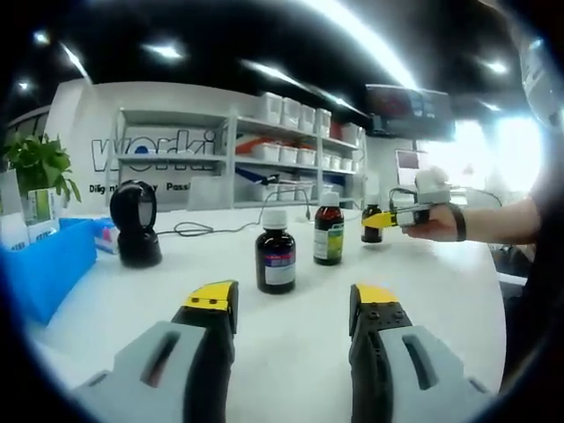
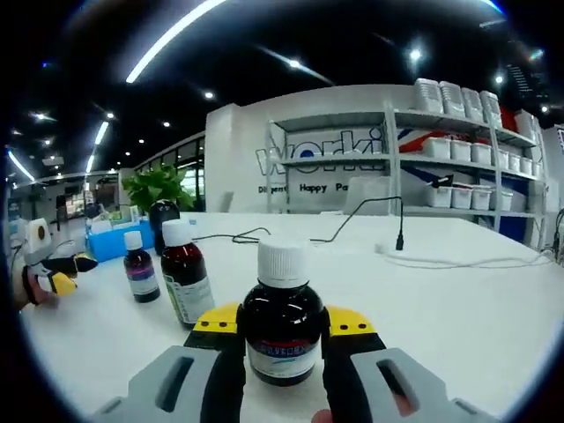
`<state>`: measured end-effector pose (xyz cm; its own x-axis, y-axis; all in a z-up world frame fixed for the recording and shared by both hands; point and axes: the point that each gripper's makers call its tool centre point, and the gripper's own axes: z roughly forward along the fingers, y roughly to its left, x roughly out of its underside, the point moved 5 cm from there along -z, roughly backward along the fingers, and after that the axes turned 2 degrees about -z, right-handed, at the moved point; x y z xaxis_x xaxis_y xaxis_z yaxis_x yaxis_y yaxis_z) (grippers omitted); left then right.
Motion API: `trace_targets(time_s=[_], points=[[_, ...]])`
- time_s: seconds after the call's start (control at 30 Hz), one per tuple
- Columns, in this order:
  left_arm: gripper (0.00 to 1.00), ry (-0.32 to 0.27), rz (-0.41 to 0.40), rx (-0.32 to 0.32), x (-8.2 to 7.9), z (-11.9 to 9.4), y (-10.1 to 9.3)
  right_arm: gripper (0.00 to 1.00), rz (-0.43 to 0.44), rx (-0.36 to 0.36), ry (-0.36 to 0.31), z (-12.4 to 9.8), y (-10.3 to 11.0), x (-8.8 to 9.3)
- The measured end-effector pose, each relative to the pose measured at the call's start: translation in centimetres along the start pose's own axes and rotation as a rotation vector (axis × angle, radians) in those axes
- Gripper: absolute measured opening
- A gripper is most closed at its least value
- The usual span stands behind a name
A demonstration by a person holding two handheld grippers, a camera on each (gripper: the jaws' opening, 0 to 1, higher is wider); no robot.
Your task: Rotate the medicine bottle to make it face forward pick up the medicine bottle inspect the drug traceability code place the medicine on the table
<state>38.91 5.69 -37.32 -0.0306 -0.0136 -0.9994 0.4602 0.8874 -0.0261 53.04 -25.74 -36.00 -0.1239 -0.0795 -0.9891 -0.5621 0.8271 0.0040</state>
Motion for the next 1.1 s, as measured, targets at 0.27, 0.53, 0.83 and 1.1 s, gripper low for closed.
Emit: trace_targets(time_s=[0.27,0.53,0.83,1.1], points=[[0.41,0.009,0.006,-0.006,0.1,0.1,0.0,0.29,-0.018,-0.092,-0.031,-1.2,-0.4,-2.6],[0.41,0.012,0.008,0.0,0.2,0.1,0.0,0.29,-0.072,-0.173,-0.077,-1.8,0.1,-6.7],[0.41,0.011,0.014,0.0,0.2,0.1,0.0,0.29,-0.076,-0.267,-0.154,-1.2,1.3,-12.5],[0.41,0.011,0.019,-0.001,0.2,0.0,-0.1,0.28,-0.103,-0.355,-0.209,0.7,2.8,-17.7]])
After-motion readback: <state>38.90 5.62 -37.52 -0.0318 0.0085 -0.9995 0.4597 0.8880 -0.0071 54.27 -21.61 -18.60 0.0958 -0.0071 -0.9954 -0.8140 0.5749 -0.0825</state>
